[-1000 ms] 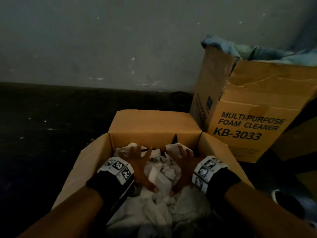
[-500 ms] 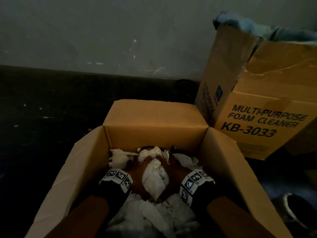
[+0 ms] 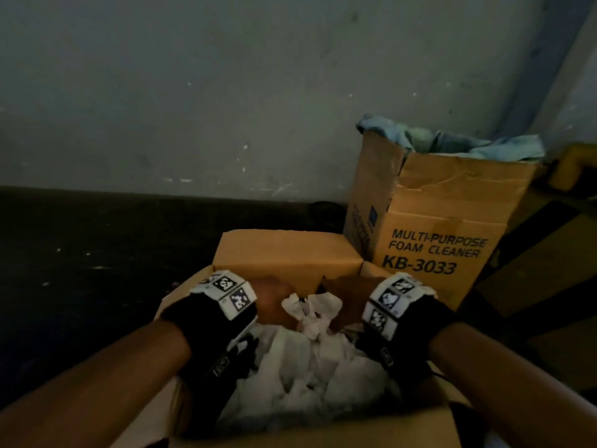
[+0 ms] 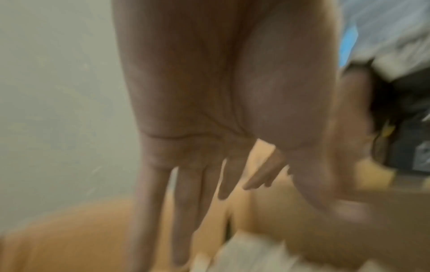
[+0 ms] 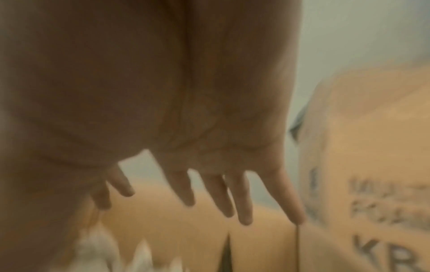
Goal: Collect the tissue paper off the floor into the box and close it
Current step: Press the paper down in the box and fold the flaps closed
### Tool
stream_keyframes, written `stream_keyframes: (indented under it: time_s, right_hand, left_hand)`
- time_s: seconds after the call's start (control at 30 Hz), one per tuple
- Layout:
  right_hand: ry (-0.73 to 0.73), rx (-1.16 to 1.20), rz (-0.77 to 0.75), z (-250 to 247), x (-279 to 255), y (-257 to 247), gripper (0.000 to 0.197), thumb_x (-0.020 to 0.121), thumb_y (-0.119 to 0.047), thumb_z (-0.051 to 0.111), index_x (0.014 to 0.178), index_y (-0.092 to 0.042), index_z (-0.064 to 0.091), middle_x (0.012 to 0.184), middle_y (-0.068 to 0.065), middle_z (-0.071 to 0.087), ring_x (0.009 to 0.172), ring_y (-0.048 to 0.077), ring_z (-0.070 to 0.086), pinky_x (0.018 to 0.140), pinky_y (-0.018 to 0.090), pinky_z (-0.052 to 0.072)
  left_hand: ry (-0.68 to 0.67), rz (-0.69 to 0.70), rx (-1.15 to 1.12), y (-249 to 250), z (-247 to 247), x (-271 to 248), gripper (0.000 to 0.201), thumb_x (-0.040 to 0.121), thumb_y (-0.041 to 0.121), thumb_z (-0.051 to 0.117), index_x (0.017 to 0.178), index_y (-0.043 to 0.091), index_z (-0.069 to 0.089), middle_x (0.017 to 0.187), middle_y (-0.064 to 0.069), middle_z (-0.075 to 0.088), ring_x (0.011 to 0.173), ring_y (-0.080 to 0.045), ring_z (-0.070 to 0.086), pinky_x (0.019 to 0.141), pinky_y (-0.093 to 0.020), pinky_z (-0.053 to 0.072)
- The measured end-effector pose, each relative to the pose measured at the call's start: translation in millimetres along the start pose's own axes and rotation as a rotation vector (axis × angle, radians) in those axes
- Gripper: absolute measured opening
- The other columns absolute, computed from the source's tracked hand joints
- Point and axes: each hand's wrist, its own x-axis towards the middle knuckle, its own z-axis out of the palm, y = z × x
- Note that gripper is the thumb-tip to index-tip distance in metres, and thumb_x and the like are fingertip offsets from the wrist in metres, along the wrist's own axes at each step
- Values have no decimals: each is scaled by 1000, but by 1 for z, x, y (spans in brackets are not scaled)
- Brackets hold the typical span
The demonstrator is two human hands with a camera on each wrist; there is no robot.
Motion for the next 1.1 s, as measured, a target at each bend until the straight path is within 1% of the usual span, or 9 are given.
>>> stream_keyframes:
  time_s: [0.1,0.17,0.4,0.53,0.67,0.77,0.93,1.0,1.1]
  right_hand:
    - [136,35,-3,-9,-54,2,75,83,-42,64,144,-17,29,146,11,41,132,28,41,109,38,35]
    - [165,28,13,-5,-91,2,66,90,-39,56,145,-16,27,146,11,40,131,27,40,106,35,34]
    - [390,239,371,80,-166,38,81,79,-71,43,146,-34,14,145,9,43,122,33,50,98,46,46]
    - [373,510,525,122,-181,47,88,82,-72,38,148,-31,-2,152,14,31,130,37,42,106,46,39]
    - [357,771,561,137,-173,57,102,69,-82,41,144,-41,-15,160,7,5,144,38,13,116,53,18]
    - [501,823,511,135,-181,42,100,73,-77,45,141,-44,-19,159,15,10,141,42,20,115,54,21]
    - [767,671,124,130,-200,17,99,86,-47,56,143,-35,-24,140,26,44,121,39,50,101,47,40]
    - [754,577,13,131,-199,13,101,84,-51,55,138,-43,-29,149,22,33,130,36,43,107,50,38]
    - [645,458,-73,131,-191,2,91,91,-42,51,140,-40,-26,156,14,21,140,30,29,112,42,28]
  left_hand:
    - [126,128,-49,11,-6,-57,46,87,44,58,126,20,49,129,1,56,109,-14,55,72,-15,41]
    - [247,143,-145,11,4,-94,48,86,46,57,128,26,46,125,6,56,106,-9,55,78,-18,46]
    - [467,-81,-330,-11,75,-195,35,85,51,55,115,34,47,80,15,53,71,-1,53,60,-22,43]
    - [377,-311,-450,-36,124,-217,65,78,69,44,130,32,32,105,-5,64,91,-19,63,83,-39,54]
    - [257,-415,-646,-40,141,-218,82,84,65,41,146,26,4,147,-13,36,128,-31,43,105,-39,36]
    - [267,-446,-791,-37,135,-217,88,86,63,42,145,28,-12,157,-7,13,139,-31,24,112,-40,24]
    - [550,-335,-813,-27,132,-225,96,87,47,54,141,32,-23,155,-11,18,137,-31,27,111,-45,23]
    - [657,-135,-723,-23,129,-229,101,86,39,60,138,39,-27,155,-9,18,138,-28,27,110,-47,25]
    - [568,79,-508,-22,125,-222,102,86,41,59,129,52,-32,157,-4,9,141,-24,21,112,-49,24]
